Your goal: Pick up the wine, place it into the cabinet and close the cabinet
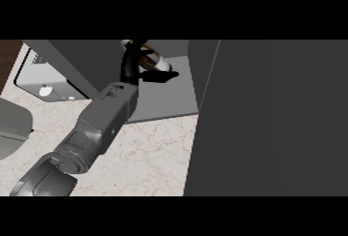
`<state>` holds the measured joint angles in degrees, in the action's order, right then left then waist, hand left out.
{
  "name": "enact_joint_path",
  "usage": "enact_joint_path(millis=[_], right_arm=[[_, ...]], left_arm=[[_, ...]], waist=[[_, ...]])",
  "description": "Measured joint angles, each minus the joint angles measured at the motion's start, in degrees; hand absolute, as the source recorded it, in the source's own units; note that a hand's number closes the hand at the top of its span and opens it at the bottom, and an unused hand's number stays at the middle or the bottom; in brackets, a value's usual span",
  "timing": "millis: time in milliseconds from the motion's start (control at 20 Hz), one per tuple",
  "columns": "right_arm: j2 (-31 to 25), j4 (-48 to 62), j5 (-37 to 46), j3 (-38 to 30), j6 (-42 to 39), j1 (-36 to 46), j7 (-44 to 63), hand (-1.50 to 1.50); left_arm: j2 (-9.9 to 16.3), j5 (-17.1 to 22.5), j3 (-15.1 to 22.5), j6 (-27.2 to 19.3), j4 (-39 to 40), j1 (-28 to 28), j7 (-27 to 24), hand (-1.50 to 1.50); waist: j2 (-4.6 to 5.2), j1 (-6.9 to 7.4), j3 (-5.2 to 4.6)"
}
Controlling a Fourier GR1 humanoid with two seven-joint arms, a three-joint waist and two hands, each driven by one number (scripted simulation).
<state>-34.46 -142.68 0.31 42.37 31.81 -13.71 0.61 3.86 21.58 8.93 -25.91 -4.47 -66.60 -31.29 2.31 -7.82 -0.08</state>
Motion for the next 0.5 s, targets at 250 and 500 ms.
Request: enact_joint_path(millis=[250,500], right_arm=[[-0.30,-0.03,-0.13,0.19,-0.28,-0.61,-1.24,-1.50],[-0.40,-0.07,-0.25,-0.04,-0.23,-0.86,-1.62,-1.50]], left_arm=[[0.73,0.57,-0.92,2.37,-0.37,-0.47,-1.30,-1.50],[0.58,2.63,-3.27,6.90,-1.95,-1.81,-2.29,1.50]], waist=[[0.03,0.02,-0.07],[-0.16,0.56,-0.10]])
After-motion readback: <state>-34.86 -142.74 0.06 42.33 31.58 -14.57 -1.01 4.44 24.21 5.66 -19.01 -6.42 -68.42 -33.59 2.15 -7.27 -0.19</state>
